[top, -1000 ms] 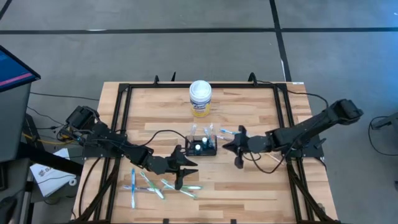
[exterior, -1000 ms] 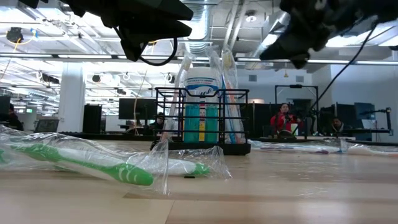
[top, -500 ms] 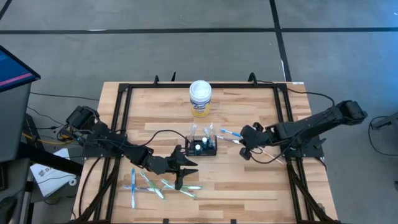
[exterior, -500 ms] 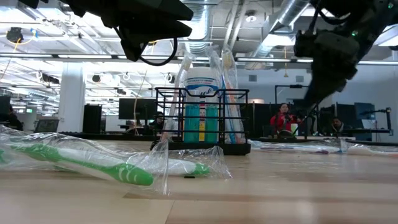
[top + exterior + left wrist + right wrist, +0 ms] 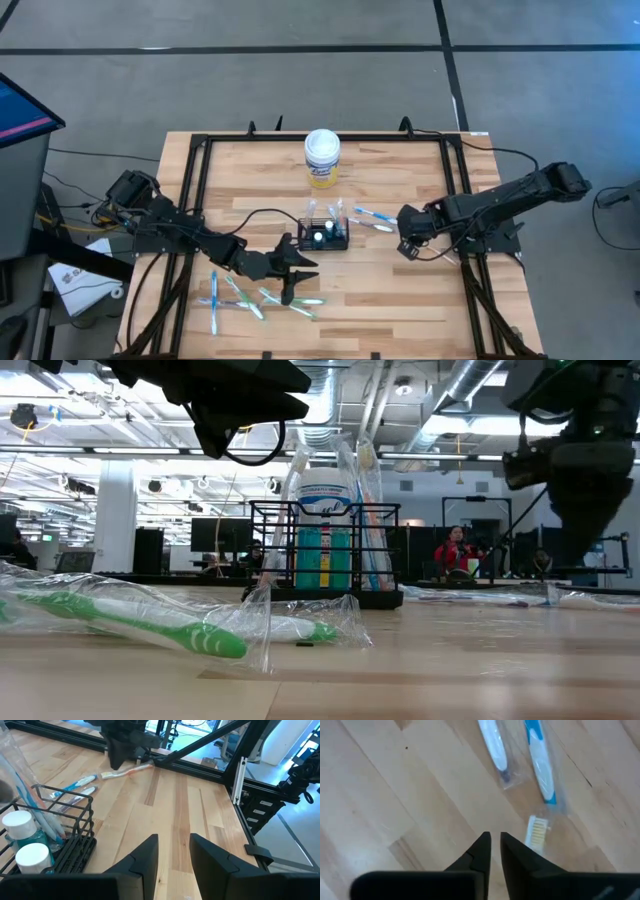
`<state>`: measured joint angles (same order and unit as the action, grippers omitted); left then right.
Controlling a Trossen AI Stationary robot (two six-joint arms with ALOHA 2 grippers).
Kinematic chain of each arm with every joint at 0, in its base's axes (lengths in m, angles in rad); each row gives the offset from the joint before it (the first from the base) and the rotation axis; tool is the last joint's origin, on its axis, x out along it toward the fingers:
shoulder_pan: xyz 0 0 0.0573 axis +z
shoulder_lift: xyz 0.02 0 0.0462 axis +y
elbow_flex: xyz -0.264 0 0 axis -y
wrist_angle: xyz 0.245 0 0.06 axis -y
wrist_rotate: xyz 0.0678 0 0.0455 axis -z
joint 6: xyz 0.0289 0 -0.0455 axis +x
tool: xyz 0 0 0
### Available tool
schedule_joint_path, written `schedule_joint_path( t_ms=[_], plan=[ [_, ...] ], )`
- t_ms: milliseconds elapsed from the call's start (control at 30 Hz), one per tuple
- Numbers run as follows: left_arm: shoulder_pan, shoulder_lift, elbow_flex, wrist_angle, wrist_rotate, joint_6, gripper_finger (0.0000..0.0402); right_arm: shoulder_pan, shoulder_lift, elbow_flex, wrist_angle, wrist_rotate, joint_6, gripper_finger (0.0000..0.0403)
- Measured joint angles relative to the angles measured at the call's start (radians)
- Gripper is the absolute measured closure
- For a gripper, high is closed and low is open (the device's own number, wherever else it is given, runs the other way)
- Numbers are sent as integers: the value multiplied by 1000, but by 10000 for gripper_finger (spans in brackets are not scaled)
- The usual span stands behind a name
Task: Pick & Place toothbrushing station
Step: Put the orange toothbrush into the mesh organizer
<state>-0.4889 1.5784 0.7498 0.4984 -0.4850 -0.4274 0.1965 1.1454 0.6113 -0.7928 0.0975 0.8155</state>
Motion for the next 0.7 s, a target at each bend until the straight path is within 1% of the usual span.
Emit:
schedule_joint_path(
  t_ms=[167,333,467,633,700],
  plan=[
    [0,0,0,0,0,0,296,-4,1,0,-49,-3,4,333],
    [0,0,0,0,0,0,296,-5,1,0,-120,-4,54,306],
    [0,0,0,0,0,0,296,-6,5,0,-118,1,72,288],
    [0,0,0,0,0,0,296,-34,70,1,-127,19,52,264],
    [0,0,0,0,0,0,296,-47,109,1,-127,20,16,255]
  ],
)
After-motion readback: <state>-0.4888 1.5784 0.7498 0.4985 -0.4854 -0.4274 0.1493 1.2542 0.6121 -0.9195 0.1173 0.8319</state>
